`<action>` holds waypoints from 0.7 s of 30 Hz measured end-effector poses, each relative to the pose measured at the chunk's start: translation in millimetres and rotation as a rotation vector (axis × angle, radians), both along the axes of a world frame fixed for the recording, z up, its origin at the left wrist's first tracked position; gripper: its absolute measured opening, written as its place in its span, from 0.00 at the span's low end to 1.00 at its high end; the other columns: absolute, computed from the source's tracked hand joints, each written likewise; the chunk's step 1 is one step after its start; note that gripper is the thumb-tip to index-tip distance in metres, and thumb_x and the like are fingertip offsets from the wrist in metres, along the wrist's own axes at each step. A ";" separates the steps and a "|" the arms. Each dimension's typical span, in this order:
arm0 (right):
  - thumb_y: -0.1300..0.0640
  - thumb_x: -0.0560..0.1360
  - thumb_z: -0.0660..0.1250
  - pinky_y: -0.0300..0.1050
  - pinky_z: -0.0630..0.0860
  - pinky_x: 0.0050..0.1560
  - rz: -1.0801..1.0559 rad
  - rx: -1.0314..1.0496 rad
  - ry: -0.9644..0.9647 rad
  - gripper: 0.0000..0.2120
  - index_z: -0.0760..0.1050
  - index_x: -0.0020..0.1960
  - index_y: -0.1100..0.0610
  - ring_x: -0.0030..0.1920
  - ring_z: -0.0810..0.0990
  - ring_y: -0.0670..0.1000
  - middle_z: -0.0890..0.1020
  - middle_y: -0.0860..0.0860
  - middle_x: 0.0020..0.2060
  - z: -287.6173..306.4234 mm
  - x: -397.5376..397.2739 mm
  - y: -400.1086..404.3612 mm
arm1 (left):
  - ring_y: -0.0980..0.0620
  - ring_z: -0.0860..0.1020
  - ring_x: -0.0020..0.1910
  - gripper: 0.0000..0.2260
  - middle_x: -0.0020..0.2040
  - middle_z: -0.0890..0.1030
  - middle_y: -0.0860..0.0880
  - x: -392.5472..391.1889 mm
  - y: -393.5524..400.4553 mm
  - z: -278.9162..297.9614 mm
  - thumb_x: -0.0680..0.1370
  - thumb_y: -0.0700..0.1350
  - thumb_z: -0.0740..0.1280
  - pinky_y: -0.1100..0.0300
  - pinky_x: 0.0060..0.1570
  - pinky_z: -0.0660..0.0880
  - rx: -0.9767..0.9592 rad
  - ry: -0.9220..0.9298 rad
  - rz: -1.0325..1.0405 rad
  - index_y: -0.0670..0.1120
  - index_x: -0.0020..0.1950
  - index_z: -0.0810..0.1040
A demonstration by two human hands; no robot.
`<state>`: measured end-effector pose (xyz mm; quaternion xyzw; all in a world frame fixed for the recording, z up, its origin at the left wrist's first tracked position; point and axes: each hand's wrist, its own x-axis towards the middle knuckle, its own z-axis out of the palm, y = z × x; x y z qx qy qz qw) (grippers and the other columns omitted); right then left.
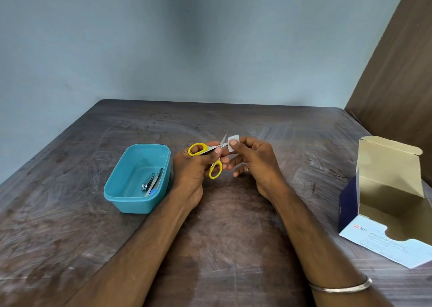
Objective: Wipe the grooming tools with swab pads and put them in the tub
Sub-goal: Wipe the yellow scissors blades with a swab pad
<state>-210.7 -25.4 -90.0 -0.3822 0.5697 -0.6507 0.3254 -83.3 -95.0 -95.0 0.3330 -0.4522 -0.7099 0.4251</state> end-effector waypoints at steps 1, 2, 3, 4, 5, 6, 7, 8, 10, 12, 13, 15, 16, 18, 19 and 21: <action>0.57 0.81 0.66 0.46 0.76 0.30 0.007 0.000 -0.005 0.06 0.82 0.52 0.55 0.32 0.82 0.53 0.88 0.55 0.42 0.3 0.0 0.5 | 0.43 0.85 0.41 0.08 0.45 0.86 0.38 0.2 0.1 0.7 0.73 0.36 0.73 0.55 0.40 0.82 0.003 0.003 0.002 0.39 0.52 0.82; 0.57 0.81 0.66 0.46 0.76 0.30 0.009 -0.001 -0.016 0.06 0.81 0.53 0.55 0.32 0.81 0.52 0.88 0.55 0.43 0.5 -0.2 0.8 | 0.43 0.85 0.40 0.08 0.45 0.86 0.38 0.3 0.8 1.3 0.73 0.35 0.73 0.55 0.40 0.82 0.008 0.010 0.002 0.39 0.52 0.82; 0.57 0.81 0.66 0.45 0.76 0.30 0.004 -0.006 -0.035 0.06 0.80 0.54 0.56 0.32 0.81 0.52 0.88 0.55 0.43 0.5 -0.8 1.2 | 0.44 0.85 0.40 0.07 0.44 0.86 0.38 0.2 1.1 1.9 0.73 0.35 0.73 0.54 0.40 0.83 0.016 0.021 0.004 0.40 0.51 0.82; 0.57 0.81 0.66 0.45 0.76 0.30 -0.006 -0.015 -0.059 0.07 0.79 0.55 0.58 0.32 0.82 0.52 0.87 0.55 0.44 0.6 -1.7 1.0 | 0.44 0.85 0.40 0.07 0.44 0.86 0.38 0.2 1.1 2.3 0.73 0.35 0.73 0.53 0.42 0.83 0.027 0.035 0.008 0.40 0.50 0.82; 0.57 0.81 0.66 0.45 0.76 0.30 -0.021 -0.024 -0.084 0.08 0.78 0.57 0.59 0.32 0.82 0.52 0.87 0.56 0.45 0.4 -3.1 0.7 | 0.44 0.85 0.40 0.07 0.44 0.86 0.38 0.0 0.9 2.7 0.72 0.35 0.73 0.52 0.43 0.84 0.039 0.047 0.013 0.40 0.50 0.82; 0.57 0.81 0.66 0.45 0.76 0.29 -0.037 -0.026 -0.104 0.09 0.76 0.59 0.61 0.32 0.82 0.52 0.87 0.56 0.46 0.1 -4.4 0.4 | 0.44 0.85 0.39 0.07 0.43 0.86 0.39 0.1 1.0 3.1 0.72 0.34 0.73 0.51 0.42 0.84 0.050 0.056 0.016 0.40 0.49 0.82; 0.56 0.81 0.65 0.45 0.76 0.30 -0.053 -0.022 -0.117 0.10 0.76 0.59 0.61 0.33 0.83 0.53 0.87 0.56 0.46 -0.3 -5.2 0.1 | 0.44 0.85 0.39 0.07 0.42 0.85 0.39 0.0 1.0 3.3 0.72 0.34 0.73 0.52 0.41 0.84 0.056 0.061 0.016 0.40 0.49 0.82; 0.57 0.82 0.65 0.46 0.76 0.30 -0.062 -0.012 -0.122 0.10 0.76 0.59 0.62 0.34 0.83 0.53 0.87 0.56 0.46 -0.5 -5.7 -0.3 | 0.44 0.85 0.39 0.07 0.42 0.85 0.39 0.1 1.2 3.4 0.72 0.34 0.73 0.53 0.40 0.84 0.055 0.059 0.012 0.40 0.49 0.82; 0.57 0.81 0.65 0.46 0.77 0.30 -0.056 0.009 -0.116 0.09 0.79 0.58 0.61 0.37 0.84 0.53 0.87 0.56 0.46 -1.4 -5.6 -1.2 | 0.43 0.85 0.39 0.07 0.42 0.85 0.39 0.1 2.5 4.1 0.72 0.35 0.73 0.54 0.38 0.83 0.041 0.047 -0.004 0.40 0.49 0.82; 0.59 0.81 0.65 0.46 0.78 0.30 -0.027 0.014 -0.136 0.08 0.81 0.56 0.61 0.39 0.83 0.54 0.87 0.56 0.46 -2.5 -4.9 -2.7 | 0.43 0.85 0.38 0.07 0.43 0.85 0.38 0.2 3.6 4.7 0.72 0.34 0.73 0.55 0.37 0.83 0.026 0.040 -0.006 0.40 0.49 0.82; 0.60 0.80 0.66 0.46 0.78 0.29 -0.010 0.014 -0.162 0.08 0.81 0.55 0.62 0.40 0.82 0.55 0.87 0.57 0.46 -2.9 -5.1 -3.3 | 0.44 0.85 0.37 0.06 0.43 0.86 0.38 0.2 4.0 4.9 0.72 0.34 0.73 0.56 0.36 0.83 0.023 0.037 -0.003 0.40 0.49 0.82; 0.62 0.79 0.66 0.45 0.77 0.29 0.022 0.023 -0.212 0.09 0.80 0.56 0.64 0.40 0.81 0.55 0.84 0.59 0.44 -2.6 -5.5 -4.2 | 0.45 0.85 0.36 0.06 0.42 0.86 0.38 0.6 3.8 5.2 0.73 0.33 0.72 0.56 0.36 0.83 0.020 0.030 0.003 0.40 0.49 0.82; 0.63 0.78 0.66 0.45 0.77 0.29 0.041 0.028 -0.224 0.09 0.80 0.56 0.65 0.39 0.80 0.54 0.83 0.60 0.44 -2.3 -5.7 -4.2 | 0.45 0.85 0.36 0.06 0.43 0.86 0.38 0.7 3.2 5.0 0.73 0.33 0.72 0.56 0.36 0.83 0.018 0.026 0.006 0.40 0.49 0.82; 0.62 0.77 0.67 0.45 0.76 0.30 0.082 0.033 -0.223 0.09 0.80 0.56 0.65 0.36 0.80 0.52 0.82 0.60 0.43 -2.2 -6.1 -3.5 | 0.45 0.85 0.37 0.06 0.43 0.85 0.38 0.7 1.6 4.0 0.73 0.34 0.73 0.56 0.37 0.83 0.018 0.014 0.009 0.41 0.48 0.83; 0.61 0.77 0.69 0.45 0.76 0.30 0.098 0.033 -0.212 0.09 0.81 0.55 0.64 0.35 0.79 0.51 0.82 0.59 0.43 -2.4 -6.3 -2.9 | 0.44 0.85 0.37 0.06 0.43 0.85 0.38 0.9 1.0 3.3 0.73 0.34 0.73 0.56 0.37 0.82 0.018 0.010 0.010 0.42 0.48 0.83; 0.59 0.76 0.71 0.45 0.76 0.30 0.109 0.033 -0.175 0.09 0.82 0.53 0.63 0.35 0.78 0.50 0.83 0.57 0.42 -3.3 -6.6 -2.1 | 0.44 0.85 0.38 0.06 0.42 0.85 0.38 0.9 0.7 2.4 0.73 0.33 0.73 0.55 0.37 0.82 0.007 -0.004 0.008 0.41 0.48 0.83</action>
